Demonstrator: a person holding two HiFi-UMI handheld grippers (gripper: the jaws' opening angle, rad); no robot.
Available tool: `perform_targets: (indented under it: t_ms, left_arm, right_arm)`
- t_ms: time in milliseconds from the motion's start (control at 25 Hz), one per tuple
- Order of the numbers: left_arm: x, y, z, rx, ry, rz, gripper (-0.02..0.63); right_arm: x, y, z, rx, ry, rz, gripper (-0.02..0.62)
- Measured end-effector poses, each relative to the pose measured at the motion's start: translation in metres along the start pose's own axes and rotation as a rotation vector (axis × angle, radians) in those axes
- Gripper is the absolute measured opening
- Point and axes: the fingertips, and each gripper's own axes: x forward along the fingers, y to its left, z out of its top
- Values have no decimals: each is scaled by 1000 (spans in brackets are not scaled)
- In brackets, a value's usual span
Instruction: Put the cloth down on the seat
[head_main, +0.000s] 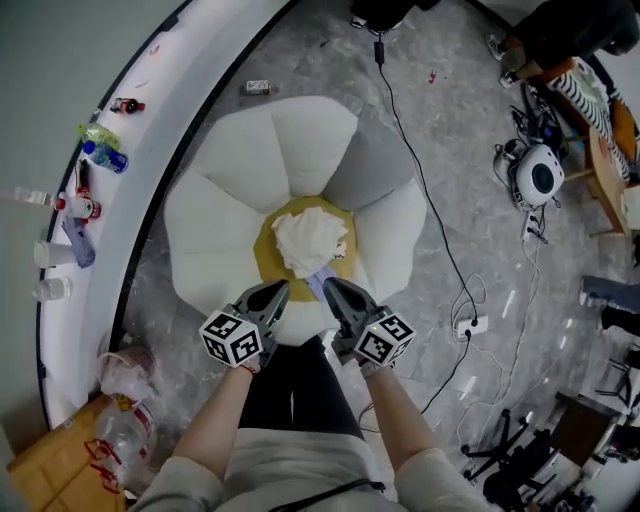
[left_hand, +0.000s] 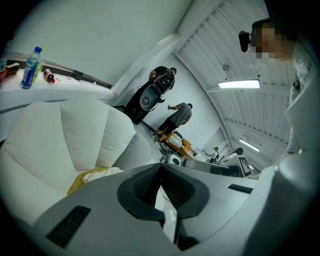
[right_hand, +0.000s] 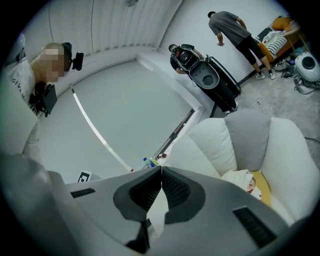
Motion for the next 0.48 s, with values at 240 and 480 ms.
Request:
perform_targets:
  t_ms: [240, 480]
  left_arm:
    - [-22, -45, 23, -6, -20, -59, 14]
    - [-42, -87, 49, 45, -24, -116, 14]
  right_arm:
    - [-21, 54, 26, -43, -16, 58, 20]
    - [-45, 97, 42, -97, 1, 87, 20]
